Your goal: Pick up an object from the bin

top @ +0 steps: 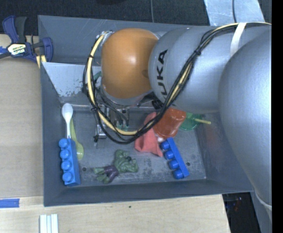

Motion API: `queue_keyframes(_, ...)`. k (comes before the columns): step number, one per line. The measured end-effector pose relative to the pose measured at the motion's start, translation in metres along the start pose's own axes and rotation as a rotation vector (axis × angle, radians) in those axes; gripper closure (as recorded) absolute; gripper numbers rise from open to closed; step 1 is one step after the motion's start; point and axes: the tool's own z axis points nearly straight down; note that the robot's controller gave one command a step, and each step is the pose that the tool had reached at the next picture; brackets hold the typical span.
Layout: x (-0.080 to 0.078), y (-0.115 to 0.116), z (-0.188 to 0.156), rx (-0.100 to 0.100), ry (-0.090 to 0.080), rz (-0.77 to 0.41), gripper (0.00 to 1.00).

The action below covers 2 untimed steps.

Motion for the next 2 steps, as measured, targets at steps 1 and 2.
queue_keyframes(1,-0.0019,-0.0006,-0.0047,-0.003,-0.008,0.003,0.00)
queue_keyframes(2,-0.0026,-0.0095,-0.0032,-0.005,-0.006,0.015,0.00)
